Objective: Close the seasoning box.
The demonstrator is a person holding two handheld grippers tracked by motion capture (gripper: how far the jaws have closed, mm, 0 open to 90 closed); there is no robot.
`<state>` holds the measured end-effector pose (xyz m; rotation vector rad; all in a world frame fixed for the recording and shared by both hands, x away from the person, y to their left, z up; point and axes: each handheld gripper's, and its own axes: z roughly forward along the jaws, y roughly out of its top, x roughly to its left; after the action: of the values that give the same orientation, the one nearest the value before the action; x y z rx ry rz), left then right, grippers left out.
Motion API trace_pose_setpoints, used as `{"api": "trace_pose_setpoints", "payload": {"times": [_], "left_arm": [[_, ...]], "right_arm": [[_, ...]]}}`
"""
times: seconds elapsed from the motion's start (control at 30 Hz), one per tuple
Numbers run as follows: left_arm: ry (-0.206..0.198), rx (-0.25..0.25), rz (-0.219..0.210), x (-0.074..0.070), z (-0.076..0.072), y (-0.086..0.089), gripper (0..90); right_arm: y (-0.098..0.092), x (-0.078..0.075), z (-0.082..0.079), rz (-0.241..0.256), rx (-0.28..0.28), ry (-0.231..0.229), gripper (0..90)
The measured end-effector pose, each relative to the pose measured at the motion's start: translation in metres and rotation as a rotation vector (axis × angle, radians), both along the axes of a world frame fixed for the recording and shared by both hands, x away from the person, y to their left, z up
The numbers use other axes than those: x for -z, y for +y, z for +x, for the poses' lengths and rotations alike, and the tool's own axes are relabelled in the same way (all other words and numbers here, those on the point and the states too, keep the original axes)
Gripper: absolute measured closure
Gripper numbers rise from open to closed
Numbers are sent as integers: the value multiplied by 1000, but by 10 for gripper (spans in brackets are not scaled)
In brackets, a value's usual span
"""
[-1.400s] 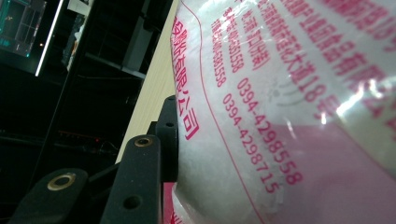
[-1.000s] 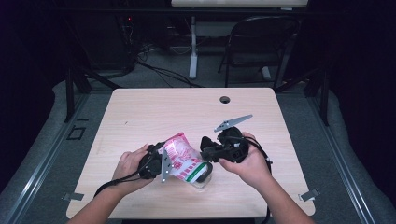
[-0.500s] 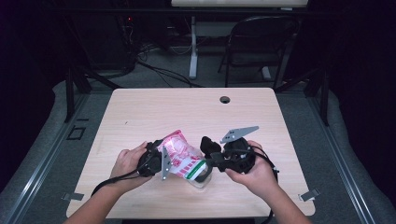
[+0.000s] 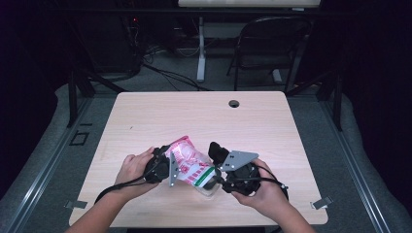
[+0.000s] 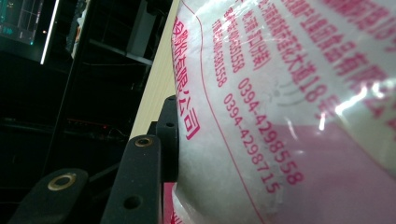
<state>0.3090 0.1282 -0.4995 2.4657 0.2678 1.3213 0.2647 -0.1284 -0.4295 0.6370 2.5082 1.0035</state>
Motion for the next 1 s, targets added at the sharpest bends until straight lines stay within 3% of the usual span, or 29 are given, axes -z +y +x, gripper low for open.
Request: {"api": "trace_pose_setpoints", "payload": {"times": [0.23,0.47,0.63,1.0], "left_arm": [[1,6,17,1,-1,-3,640],[-3,15,21,2,-1,-7,640],[-8,16,35,2,-1,-9,641],[-57,25,90,3,-5,-14,642]], "right_arm": [[8,1,-9,-48,-34,-106,546],[16,-1,-14,-67,-68,-144,546],[22,-1,-14,-74,-85,-145,563],[25,3,-9,-67,-93,-84,677]]}}
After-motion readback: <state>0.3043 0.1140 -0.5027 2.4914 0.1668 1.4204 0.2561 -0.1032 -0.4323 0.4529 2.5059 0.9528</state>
